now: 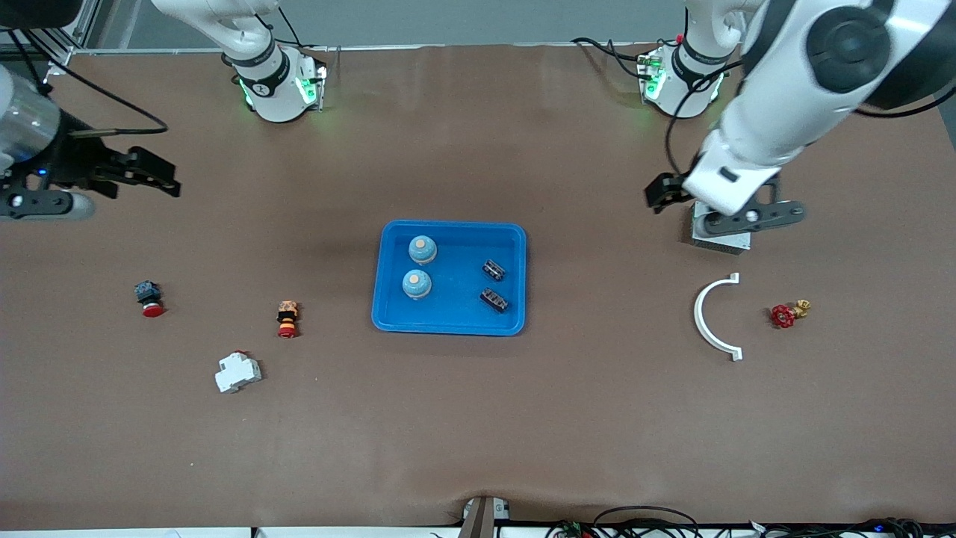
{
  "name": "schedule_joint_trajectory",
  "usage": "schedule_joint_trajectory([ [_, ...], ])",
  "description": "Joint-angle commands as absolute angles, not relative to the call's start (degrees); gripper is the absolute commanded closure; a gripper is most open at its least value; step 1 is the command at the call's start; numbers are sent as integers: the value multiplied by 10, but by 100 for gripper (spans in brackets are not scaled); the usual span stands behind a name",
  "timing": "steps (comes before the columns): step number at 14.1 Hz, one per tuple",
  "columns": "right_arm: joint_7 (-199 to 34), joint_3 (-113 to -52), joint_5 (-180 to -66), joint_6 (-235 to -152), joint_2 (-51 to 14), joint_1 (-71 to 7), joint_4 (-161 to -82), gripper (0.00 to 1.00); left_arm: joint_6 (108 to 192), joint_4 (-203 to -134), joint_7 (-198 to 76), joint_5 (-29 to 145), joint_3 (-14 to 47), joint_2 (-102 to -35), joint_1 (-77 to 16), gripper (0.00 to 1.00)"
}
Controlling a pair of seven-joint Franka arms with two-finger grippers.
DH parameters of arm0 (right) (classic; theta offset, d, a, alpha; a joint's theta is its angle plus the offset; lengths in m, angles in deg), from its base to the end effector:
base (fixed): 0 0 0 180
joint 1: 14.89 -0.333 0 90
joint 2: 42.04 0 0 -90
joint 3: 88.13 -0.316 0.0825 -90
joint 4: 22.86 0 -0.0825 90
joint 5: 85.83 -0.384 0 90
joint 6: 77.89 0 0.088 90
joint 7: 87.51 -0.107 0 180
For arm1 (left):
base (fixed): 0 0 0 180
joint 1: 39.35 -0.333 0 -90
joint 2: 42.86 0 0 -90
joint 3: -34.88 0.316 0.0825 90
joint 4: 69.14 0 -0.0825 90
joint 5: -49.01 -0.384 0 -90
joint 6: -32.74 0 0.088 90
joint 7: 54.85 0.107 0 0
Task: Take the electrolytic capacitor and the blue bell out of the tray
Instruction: 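Reach the left gripper to a capacitor while the right gripper reaches a bell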
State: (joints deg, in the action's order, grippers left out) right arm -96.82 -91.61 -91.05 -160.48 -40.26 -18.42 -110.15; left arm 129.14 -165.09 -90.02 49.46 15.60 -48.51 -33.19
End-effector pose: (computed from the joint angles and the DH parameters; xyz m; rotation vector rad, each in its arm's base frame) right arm 0.5449 0.0772 0.6193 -3.0594 0.0511 0.1916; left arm 0.5291 -0.2444 0.5315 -3.1185 -0.2675 0.1471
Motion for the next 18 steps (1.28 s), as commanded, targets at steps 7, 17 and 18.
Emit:
schedule_joint_trajectory([
  [7, -1204, -911, -918, -1606, -320, -341, -1097, 0, 1472, -1681, -1199, 494, 85, -623, -287, 0],
  [17, -1246, -913, -935, -1786, -221, -417, -1147, 0, 1710, -1678, -1436, 426, 91, -792, -200, 9],
  [18, -1246, -913, -935, -1810, -220, -425, -1162, 0, 1720, -1676, -1449, 410, 91, -803, -199, 14],
])
